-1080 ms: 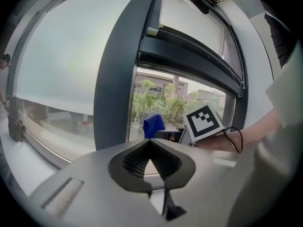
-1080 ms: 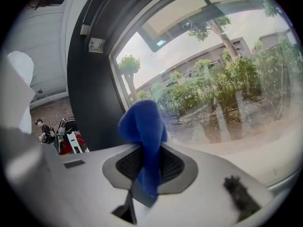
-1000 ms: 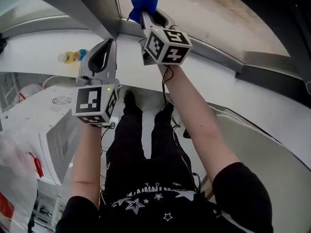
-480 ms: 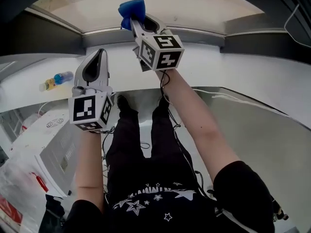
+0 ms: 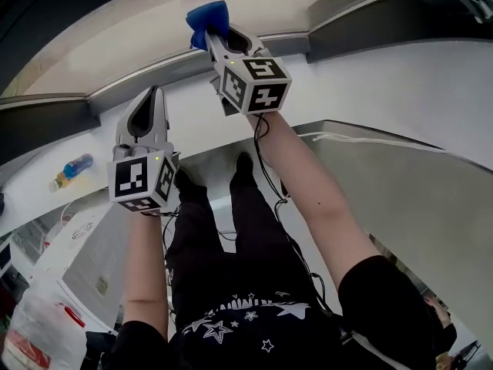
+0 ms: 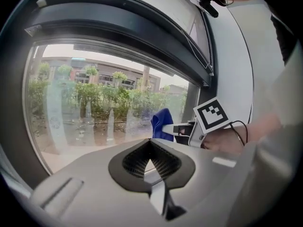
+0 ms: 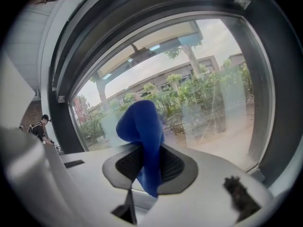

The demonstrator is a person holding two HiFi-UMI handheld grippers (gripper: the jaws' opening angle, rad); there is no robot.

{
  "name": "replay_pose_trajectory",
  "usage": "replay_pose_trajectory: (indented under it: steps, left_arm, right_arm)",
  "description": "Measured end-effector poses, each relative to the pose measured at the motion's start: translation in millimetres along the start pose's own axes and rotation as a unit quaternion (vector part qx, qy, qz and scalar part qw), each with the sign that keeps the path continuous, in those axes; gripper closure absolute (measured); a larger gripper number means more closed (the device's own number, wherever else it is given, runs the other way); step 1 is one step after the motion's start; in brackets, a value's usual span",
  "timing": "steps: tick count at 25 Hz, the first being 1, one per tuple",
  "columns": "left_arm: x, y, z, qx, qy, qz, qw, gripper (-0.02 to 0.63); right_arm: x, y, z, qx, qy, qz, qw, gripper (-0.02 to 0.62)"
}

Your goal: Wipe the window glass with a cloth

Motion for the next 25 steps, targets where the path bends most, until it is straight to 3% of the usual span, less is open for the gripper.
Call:
replay_pose_trajectory:
  steps: [12,25]
  left_arm:
    - [87,44,101,0.053,-0.058,0.016,0.9968,0.598]
    - [129,62,176,0.077,-0.092,0.019,0.9927,0.597]
  right_arm:
    - [-67,14,153,0.038,-0.088,0.032,0.995,0.518]
    - [-121,14,243,0.104,-0.148,0.073,0.981,0.518]
Point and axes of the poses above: the fingertips, and each gripper's own axes: x forward along the fingers, z to its right, y out of its top, the point moved 10 cm from there along -x, backward along the fingers, and after that the axes turned 12 degrees about -z, right-handed, at the moved point
